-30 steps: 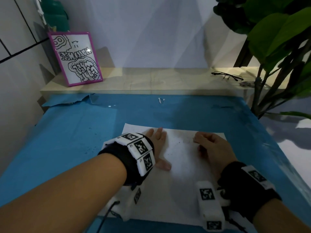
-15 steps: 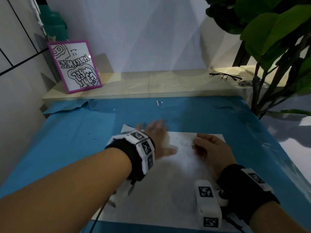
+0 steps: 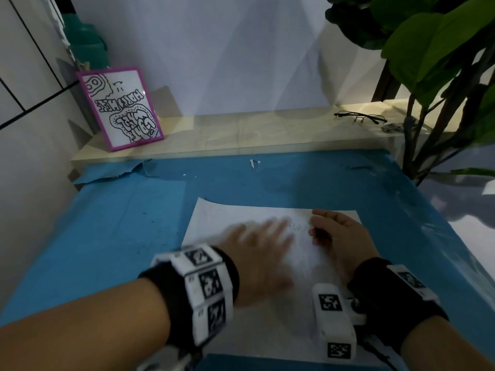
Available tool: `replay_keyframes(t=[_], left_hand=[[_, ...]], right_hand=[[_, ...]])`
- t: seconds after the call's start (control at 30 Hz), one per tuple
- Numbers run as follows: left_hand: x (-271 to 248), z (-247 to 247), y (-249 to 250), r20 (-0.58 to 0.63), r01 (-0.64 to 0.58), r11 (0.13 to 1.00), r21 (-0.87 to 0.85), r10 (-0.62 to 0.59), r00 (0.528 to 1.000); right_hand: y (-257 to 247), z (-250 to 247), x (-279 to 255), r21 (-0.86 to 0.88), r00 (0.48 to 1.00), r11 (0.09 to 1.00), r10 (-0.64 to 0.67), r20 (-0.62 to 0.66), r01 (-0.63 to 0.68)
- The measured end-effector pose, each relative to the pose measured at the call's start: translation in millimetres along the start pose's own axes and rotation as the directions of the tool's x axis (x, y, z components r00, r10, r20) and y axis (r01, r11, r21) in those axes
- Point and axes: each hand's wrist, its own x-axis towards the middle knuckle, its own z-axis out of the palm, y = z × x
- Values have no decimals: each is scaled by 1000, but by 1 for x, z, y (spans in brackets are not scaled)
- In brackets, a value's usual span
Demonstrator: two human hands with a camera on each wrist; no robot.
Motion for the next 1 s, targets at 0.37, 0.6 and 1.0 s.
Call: replay_keyframes(t=[0.37, 0.6, 1.0], left_hand=[[3, -4, -46, 115, 194, 973, -126, -179, 977], [4, 8, -46, 167, 209, 968, -141, -184, 969], [4, 6, -42, 146, 211, 973, -88, -197, 969]], right_hand=[[0, 6, -5, -393, 997, 916, -75, 19, 76], [-9, 30, -16, -644, 965, 739, -30, 259, 196], [-17, 47, -29, -804, 900, 497, 97, 426, 327]])
